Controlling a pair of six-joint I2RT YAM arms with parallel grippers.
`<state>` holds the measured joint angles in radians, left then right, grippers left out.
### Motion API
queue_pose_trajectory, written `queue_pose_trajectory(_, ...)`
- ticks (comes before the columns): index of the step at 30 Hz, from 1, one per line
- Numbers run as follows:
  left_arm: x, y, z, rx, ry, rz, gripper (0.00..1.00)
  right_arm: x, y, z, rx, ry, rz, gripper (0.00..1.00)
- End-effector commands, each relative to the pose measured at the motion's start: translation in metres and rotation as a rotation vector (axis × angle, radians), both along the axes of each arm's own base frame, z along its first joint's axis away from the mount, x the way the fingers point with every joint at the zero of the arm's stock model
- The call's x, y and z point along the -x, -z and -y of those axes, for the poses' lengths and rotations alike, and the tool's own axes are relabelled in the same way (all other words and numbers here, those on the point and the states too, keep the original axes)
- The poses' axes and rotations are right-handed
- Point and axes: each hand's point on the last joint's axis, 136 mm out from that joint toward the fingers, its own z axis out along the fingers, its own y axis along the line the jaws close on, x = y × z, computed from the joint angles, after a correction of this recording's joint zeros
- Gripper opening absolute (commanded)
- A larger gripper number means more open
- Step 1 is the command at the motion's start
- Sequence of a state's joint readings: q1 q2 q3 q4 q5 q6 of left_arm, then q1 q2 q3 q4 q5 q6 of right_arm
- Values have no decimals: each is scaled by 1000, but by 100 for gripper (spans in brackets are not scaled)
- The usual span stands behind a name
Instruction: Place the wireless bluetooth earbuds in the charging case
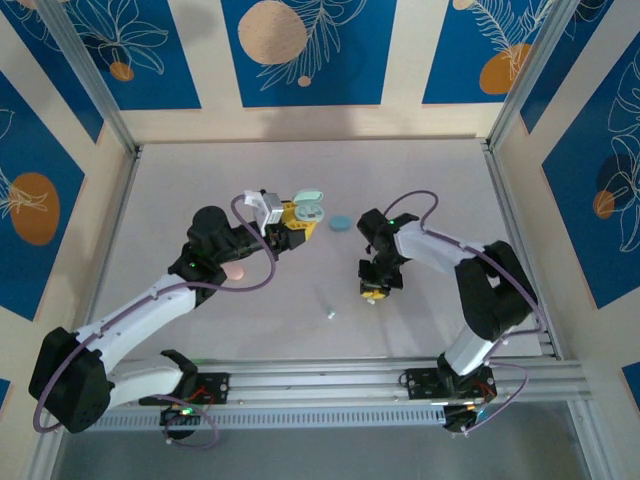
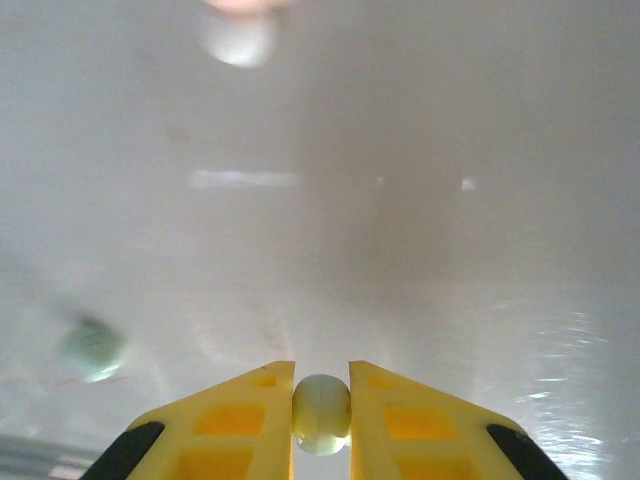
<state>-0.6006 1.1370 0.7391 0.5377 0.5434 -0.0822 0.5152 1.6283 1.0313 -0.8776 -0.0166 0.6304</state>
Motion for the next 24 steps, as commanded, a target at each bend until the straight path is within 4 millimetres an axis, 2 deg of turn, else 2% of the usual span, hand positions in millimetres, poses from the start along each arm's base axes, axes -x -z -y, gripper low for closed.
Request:
queue_pose_trajectory(1,4,-5,-4,2,-19,47,28,-20,-43,-35,-288,11,105,19)
queue_pose_trajectory(4,2,-4,-7,-2,-42,53,28,-36,-83,-58,-548,25,171,19)
queue_pose_trajectory(7,0,-2,-10,-9,-60,56,28,-50,-127,-70,-793,37,221,19)
queue_pose_trajectory(9,-1,-1,-12,-14,-70,56,28,-56,-155,-72,-930,20,236,20)
queue_pose_trajectory(12,-2,-1,-14,-20,-84,60,28,-61,-185,-70,-1076,-3,247,20)
queue_pose_trajectory(17,-3,1,-15,-27,-91,63,28,-70,-211,-63,-1235,-26,228,20)
queue_pose_trajectory(24,2,8,-10,-35,-42,66,29,-77,-228,-65,-1265,-32,235,21)
